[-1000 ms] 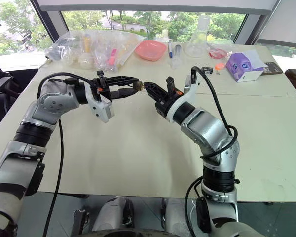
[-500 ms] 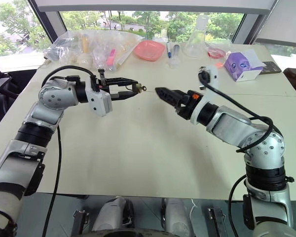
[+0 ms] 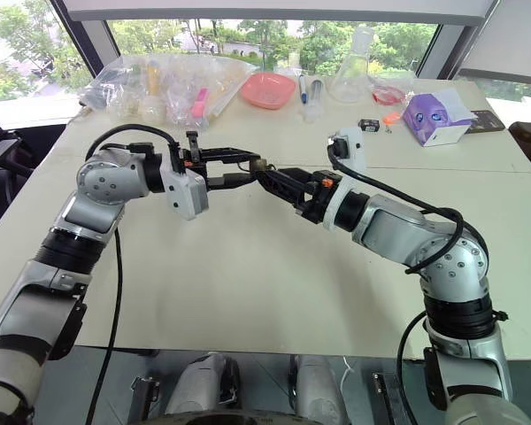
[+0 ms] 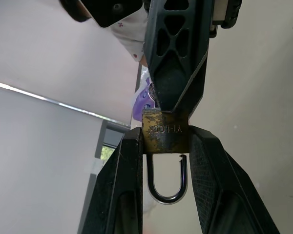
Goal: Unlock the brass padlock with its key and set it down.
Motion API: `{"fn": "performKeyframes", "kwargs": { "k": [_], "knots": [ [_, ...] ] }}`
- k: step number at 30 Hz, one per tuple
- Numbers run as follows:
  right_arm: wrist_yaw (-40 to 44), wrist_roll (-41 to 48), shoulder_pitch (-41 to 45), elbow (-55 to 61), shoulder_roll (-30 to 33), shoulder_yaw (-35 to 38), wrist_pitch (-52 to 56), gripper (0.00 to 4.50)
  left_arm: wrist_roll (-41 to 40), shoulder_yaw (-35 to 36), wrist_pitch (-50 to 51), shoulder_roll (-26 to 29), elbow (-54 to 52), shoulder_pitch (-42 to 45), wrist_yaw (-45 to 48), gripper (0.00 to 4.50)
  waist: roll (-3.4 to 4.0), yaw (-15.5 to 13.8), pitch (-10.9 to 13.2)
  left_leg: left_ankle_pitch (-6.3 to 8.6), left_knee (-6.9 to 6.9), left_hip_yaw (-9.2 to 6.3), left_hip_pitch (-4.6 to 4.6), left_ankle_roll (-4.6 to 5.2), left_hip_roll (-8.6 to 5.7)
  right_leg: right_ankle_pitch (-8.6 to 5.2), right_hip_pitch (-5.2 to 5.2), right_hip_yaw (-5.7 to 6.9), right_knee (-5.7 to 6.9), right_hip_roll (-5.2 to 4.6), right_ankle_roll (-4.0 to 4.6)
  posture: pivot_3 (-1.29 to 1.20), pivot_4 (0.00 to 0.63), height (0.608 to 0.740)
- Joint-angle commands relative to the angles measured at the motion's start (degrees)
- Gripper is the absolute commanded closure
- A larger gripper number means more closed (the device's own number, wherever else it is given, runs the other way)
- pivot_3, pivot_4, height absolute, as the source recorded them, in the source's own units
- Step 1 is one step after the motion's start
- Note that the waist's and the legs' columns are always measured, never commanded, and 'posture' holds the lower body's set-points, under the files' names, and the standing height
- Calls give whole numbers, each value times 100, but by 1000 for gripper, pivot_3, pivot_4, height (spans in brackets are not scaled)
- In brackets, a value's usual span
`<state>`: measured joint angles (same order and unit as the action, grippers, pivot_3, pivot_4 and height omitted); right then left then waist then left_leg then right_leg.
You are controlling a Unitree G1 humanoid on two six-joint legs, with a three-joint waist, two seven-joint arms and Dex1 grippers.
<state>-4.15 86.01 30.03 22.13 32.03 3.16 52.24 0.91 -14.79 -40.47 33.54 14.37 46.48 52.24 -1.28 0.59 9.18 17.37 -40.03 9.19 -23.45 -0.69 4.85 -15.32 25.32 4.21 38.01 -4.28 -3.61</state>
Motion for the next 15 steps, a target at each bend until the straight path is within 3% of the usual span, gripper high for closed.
{"fn": "performKeyframes", "kwargs": {
  "k": [1, 4, 7, 11, 12, 15],
  "knots": [
    [-6, 113, 126, 67, -112, 82, -19, 1173, -108, 89, 43, -3, -284, -31, -13, 3788, 0, 1, 0, 0, 0, 0, 0, 0, 0, 0, 0, 0, 0, 0, 0, 0, 150, 740],
    [-68, 159, 130, 39, -173, 77, 1, 1173, -123, 97, 79, -4, -337, -55, -2, 3788, 0, -1, 0, 0, 0, 0, 0, 0, 0, 0, 0, 0, 0, 0, 0, 0, 150, 740],
    [-139, 180, 129, 9, -233, 60, 19, 1991, -133, 99, 115, -12, -387, -70, 3, 3788, 0, -1, 0, 0, 0, 0, 0, 0, 0, 0, -1, 0, 0, 0, 0, 0, 150, 740],
    [-214, 203, 132, -37, -276, 23, 78, 4225, -142, 94, 141, -28, -408, -64, 9, 3788, 0, 0, 0, 0, 0, 0, 0, 0, 0, 0, 0, 0, 0, 0, 0, 0, 150, 740],
    [-223, 210, 127, -37, -281, 22, 92, 4423, -142, 94, 150, -33, -416, -61, 11, 3788, 0, 0, 0, 0, 0, 0, 0, 0, 0, 0, -1, 0, 0, 0, 0, 0, 150, 740],
    [-226, 212, 126, -37, -292, 24, 120, 4423, -151, 99, 173, -42, -435, -63, 34, 3788, 0, 1, 0, 0, 0, 0, 0, 0, 0, 0, 0, 0, 0, 0, 0, 0, 150, 740]
  ]
}}
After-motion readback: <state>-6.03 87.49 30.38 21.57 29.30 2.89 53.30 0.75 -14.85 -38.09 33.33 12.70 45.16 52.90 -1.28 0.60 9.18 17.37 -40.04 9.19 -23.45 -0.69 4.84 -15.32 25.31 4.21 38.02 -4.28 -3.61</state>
